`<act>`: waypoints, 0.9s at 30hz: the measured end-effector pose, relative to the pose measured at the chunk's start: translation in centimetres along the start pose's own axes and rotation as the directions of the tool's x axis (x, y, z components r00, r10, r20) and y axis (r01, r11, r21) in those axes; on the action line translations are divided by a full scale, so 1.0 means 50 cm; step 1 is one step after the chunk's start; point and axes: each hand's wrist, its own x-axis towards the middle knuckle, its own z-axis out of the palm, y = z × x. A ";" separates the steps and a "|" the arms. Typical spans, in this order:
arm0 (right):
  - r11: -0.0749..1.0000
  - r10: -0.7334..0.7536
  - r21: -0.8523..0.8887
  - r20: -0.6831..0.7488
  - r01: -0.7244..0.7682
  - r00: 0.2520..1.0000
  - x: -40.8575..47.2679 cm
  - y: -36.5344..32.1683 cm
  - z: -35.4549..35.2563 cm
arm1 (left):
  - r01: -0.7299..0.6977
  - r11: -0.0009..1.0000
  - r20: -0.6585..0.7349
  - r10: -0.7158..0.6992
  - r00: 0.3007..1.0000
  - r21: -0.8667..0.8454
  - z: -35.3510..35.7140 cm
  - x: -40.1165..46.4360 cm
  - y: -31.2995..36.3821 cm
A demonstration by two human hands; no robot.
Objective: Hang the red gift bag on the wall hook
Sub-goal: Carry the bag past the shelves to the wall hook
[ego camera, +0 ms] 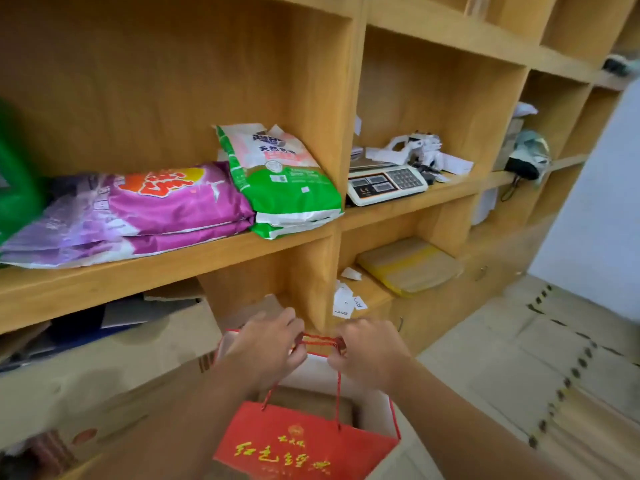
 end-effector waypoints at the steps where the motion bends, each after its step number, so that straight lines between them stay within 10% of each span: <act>1: 0.999 0.038 0.003 0.005 -0.038 0.999 0.001 0.022 0.005 | -0.024 1.000 -0.014 0.023 1.000 -0.018 0.005 0.029 0.008; 27: 0.830 0.520 -0.188 -0.077 -0.525 0.851 0.002 0.509 -0.026 | -0.513 0.799 -0.087 0.514 0.854 -0.315 0.096 0.647 0.243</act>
